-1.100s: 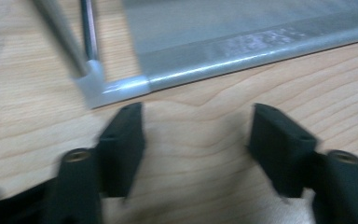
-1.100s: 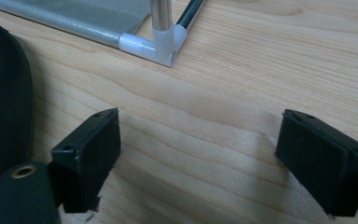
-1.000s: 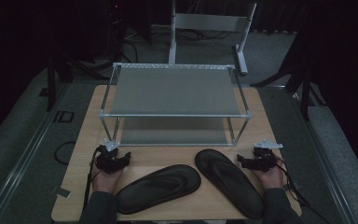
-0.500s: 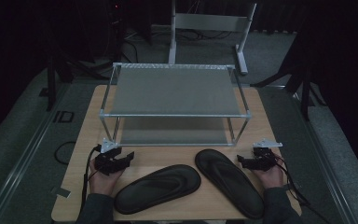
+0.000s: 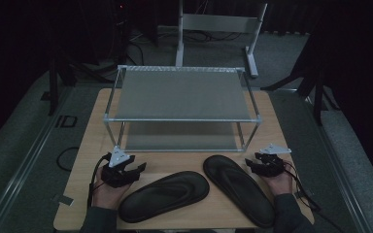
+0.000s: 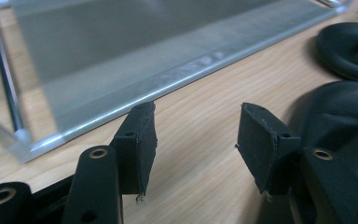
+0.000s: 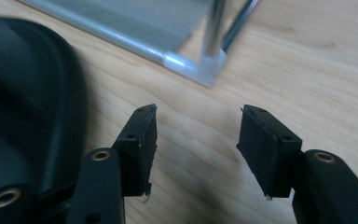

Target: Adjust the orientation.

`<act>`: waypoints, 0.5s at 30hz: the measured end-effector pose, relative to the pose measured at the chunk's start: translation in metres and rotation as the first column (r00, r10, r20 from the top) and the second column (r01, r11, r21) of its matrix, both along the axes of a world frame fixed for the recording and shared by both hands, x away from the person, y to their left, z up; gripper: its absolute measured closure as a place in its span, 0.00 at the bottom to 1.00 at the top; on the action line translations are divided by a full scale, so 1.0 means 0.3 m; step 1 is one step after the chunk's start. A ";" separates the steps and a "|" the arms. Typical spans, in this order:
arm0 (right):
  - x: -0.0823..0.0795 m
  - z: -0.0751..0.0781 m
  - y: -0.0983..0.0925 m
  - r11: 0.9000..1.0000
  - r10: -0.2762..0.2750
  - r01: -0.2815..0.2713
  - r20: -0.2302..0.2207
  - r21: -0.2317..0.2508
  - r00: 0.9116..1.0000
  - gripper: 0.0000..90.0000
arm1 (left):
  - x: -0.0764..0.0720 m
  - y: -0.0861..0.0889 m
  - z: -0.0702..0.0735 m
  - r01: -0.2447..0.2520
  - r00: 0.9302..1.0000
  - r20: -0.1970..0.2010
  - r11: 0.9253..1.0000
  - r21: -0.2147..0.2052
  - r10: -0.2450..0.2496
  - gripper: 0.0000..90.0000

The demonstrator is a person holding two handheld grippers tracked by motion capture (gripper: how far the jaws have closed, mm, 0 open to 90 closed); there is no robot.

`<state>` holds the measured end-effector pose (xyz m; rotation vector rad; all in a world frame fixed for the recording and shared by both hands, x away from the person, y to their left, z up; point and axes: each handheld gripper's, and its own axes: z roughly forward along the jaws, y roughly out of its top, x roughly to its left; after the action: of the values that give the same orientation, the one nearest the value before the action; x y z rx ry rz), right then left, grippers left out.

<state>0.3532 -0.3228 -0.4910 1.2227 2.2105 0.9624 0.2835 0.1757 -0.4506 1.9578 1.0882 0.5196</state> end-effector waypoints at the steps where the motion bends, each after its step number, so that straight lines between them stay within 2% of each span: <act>1: 0.001 0.005 0.004 1.000 0.004 -0.004 0.000 0.004 1.000 0.51 | -0.007 -0.015 0.013 0.020 1.000 0.008 1.000 0.010 -0.020 0.53; 5: 0.012 0.010 0.021 1.000 0.006 -0.006 -0.001 -0.003 1.000 0.58 | -0.012 -0.033 0.024 0.054 0.998 0.031 0.998 0.016 -0.054 0.53; 9: 0.017 0.013 0.022 1.000 0.019 -0.019 0.010 0.014 1.000 0.63 | -0.008 -0.055 0.029 0.085 0.996 0.032 0.996 0.026 -0.086 0.53; 12: 0.019 0.025 0.020 0.999 0.033 -0.034 0.021 0.037 0.999 0.66 | -0.010 -0.079 0.033 0.118 0.992 0.031 0.992 0.041 -0.119 0.54; 13: 0.021 0.034 0.022 0.998 0.039 -0.041 0.030 0.043 0.999 0.67 | -0.013 -0.098 0.035 0.149 0.988 0.029 0.988 0.051 -0.151 0.55; 15: 0.025 0.042 0.024 0.998 0.046 -0.048 0.037 0.045 0.998 0.68 | -0.014 -0.107 0.036 0.164 0.986 0.029 0.985 0.057 -0.166 0.56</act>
<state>0.3608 -0.3156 -0.4783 1.1688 2.2092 1.0508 0.2793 0.1435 -0.4397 2.0580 0.8891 0.4944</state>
